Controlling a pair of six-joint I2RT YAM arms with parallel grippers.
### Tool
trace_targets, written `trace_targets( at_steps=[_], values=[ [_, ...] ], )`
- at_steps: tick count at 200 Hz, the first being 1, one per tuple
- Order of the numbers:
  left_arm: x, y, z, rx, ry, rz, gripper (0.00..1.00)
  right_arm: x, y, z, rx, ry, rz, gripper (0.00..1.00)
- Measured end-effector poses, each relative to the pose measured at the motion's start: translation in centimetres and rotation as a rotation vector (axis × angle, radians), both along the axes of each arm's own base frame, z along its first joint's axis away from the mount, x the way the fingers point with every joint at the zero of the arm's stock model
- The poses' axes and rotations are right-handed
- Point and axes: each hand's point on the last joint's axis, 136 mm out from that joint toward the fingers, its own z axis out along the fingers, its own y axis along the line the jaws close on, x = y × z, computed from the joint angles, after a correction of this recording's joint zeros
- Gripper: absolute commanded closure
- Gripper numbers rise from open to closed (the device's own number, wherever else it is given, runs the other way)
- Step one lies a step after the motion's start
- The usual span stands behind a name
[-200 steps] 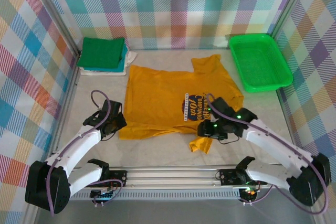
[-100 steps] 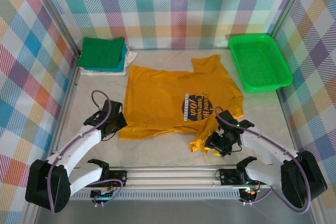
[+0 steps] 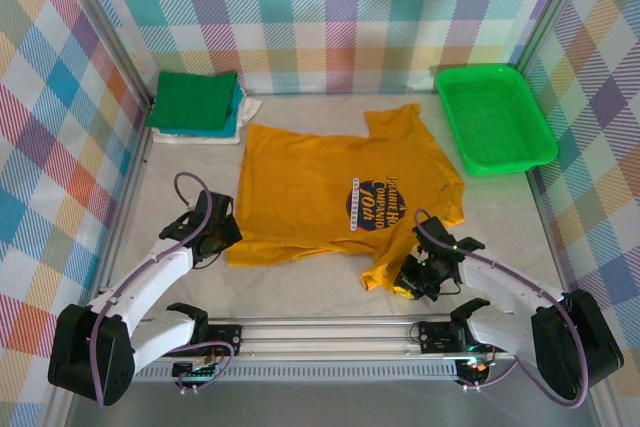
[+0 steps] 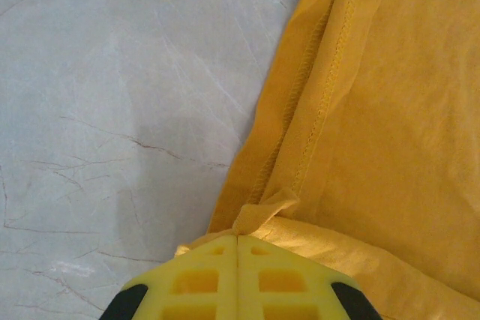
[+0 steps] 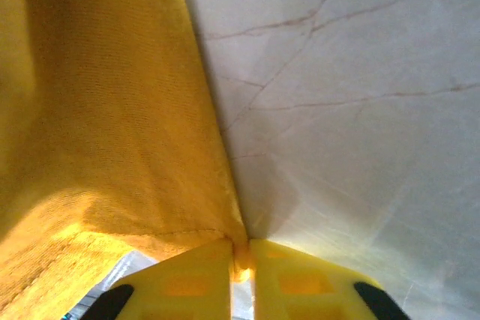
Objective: Fold and stack the t-shirts
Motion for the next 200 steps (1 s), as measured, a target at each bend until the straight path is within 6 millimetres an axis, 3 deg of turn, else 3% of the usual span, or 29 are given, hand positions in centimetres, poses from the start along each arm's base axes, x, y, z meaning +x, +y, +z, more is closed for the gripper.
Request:
trace_targets(
  at_steps=[41,80,98,140,200],
  values=[
    [0.0,0.0,0.4,-0.005,-0.015,0.001,1.0,0.7,-0.1,0.7,-0.008,-0.039,-0.004,1.0],
    [-0.8,0.2,2.1,-0.037,-0.059,0.018,1.0,3.0,-1.2,6.3,-0.002,-0.238,-0.083,1.0],
    [-1.4,0.2,2.6,-0.057,-0.07,0.03,1.0,3.2,-2.8,8.4,-0.016,-0.293,-0.168,1.0],
    [-2.7,0.5,3.3,-0.082,-0.076,0.06,1.0,1.7,-6.8,11.0,-0.124,-0.319,-0.317,1.0],
    [-3.9,0.7,2.5,-0.106,-0.068,0.075,1.0,0.2,-12.8,18.6,-0.319,-0.516,-0.48,1.0]
  ],
)
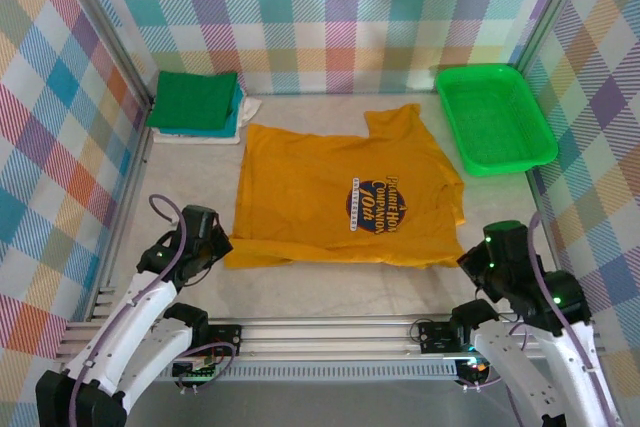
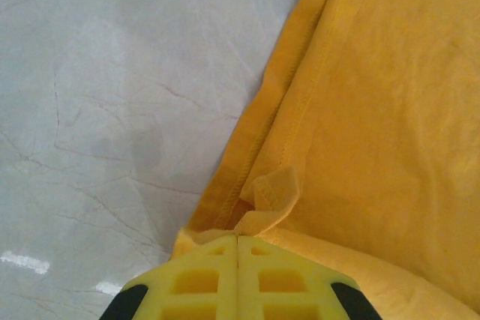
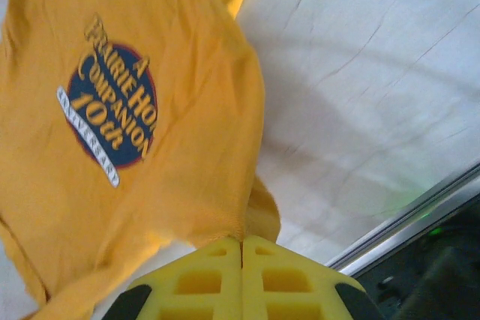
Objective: Fold and stack the t-shirts
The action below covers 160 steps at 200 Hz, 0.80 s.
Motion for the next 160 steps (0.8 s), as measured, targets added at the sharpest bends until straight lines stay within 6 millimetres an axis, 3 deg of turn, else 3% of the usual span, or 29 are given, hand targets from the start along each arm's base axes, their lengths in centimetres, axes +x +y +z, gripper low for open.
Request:
trace_targets(
  at_steps=[32,114,160],
  values=[
    [-0.2,0.0,-0.4,0.0,0.01,-0.003,1.0,-0.1,-1.3,0.7,-0.064,-0.02,-0.029,1.0],
    [-0.8,-0.5,1.1,-0.048,-0.052,-0.031,1.0,-0.7,-1.6,0.7,-0.066,-0.033,-0.026,1.0],
    [0.3,-1.2,0.9,-0.016,0.017,-0.08,1.0,2.7,0.1,-0.3,-0.112,0.045,0.055,1.0]
  ],
)
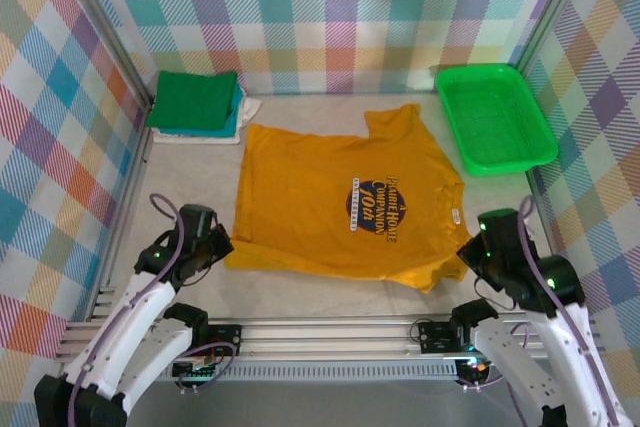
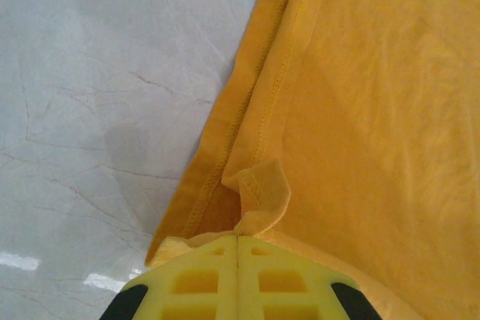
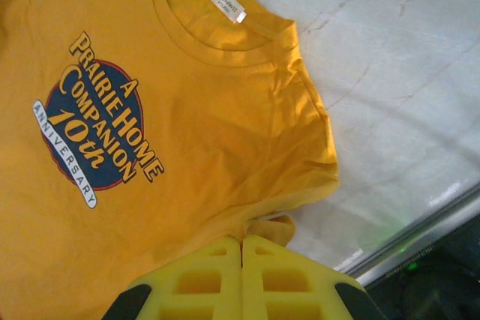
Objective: Fold and stack the t-shirts
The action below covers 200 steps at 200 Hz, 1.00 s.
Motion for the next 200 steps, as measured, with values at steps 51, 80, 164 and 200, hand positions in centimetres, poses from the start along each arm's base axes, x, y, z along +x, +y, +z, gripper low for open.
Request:
trace_targets(
  at_steps=[51,80,164,200],
  values=[
    [3.5,-0.8,0.5,0.064,0.016,-0.063,1.0,3.9,0.5,-0.9,-0.002,0.014,0.008,1.0],
    [5.2,-0.8,0.4,0.117,0.029,-0.096,1.0,5.9,0.3,-1.4,0.024,0.017,0.003,1.0],
    [8.6,0.3,-1.0,0.233,0.085,-0.131,1.0,11.0,1.1,-3.1,0.113,0.025,0.056,1.0],
    [9.9,0.2,-1.8,0.262,0.109,-0.156,1.0,11.9,1.2,-3.7,0.127,0.035,0.06,1.0]
  ],
)
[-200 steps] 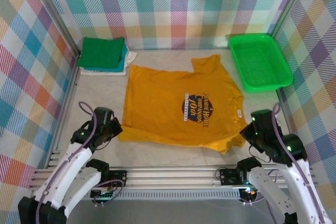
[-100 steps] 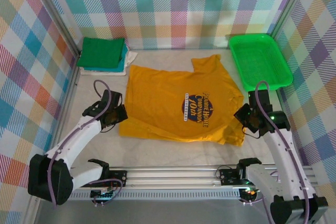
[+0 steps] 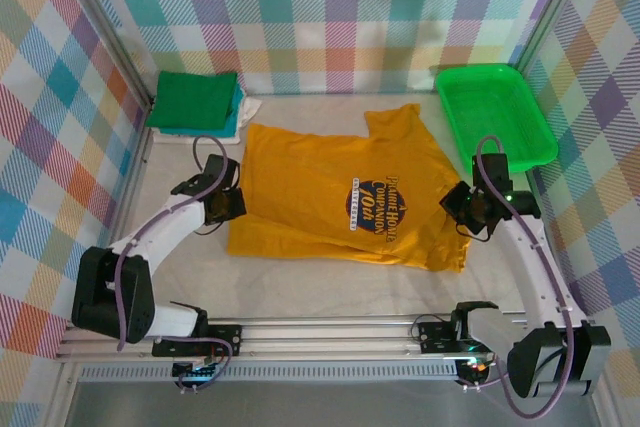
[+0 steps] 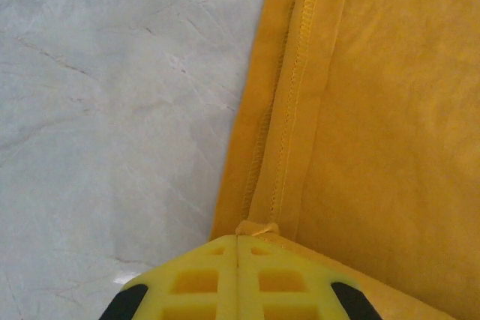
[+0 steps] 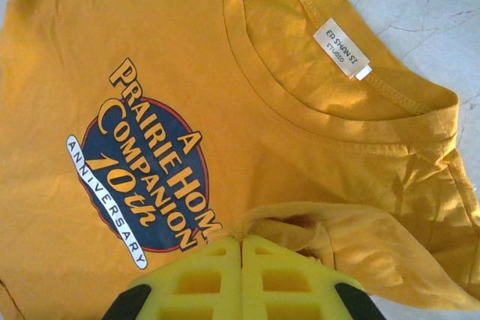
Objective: Fold and stack the t-shirts
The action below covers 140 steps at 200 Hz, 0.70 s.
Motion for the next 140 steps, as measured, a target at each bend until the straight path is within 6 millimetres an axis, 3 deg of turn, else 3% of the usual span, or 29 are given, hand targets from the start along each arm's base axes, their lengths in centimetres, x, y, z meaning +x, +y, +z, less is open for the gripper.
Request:
trace_targets(
  at_steps=[58,101,122,128,140],
  values=[
    [1.9,-0.5,0.0,0.014,0.001,-0.029,1.0,0.7,-0.7,0.1,0.009,-0.01,-0.014,1.0],
    [3.4,-0.7,-1.1,0.035,0.031,-0.039,1.0,2.4,-0.8,-1.2,0.021,0.018,-0.015,1.0],
    [3.9,-0.6,-1.8,0.057,0.049,-0.039,1.0,3.6,-0.7,-1.4,0.025,0.018,-0.014,0.93],
    [4.1,-0.5,-1.9,0.063,0.052,-0.038,1.0,3.9,-0.7,-1.5,0.025,0.017,-0.013,0.87],
    [4.4,-0.4,-2.2,0.077,0.059,-0.037,0.74,4.6,-0.8,-1.7,0.025,0.019,-0.012,0.73]
  ],
)
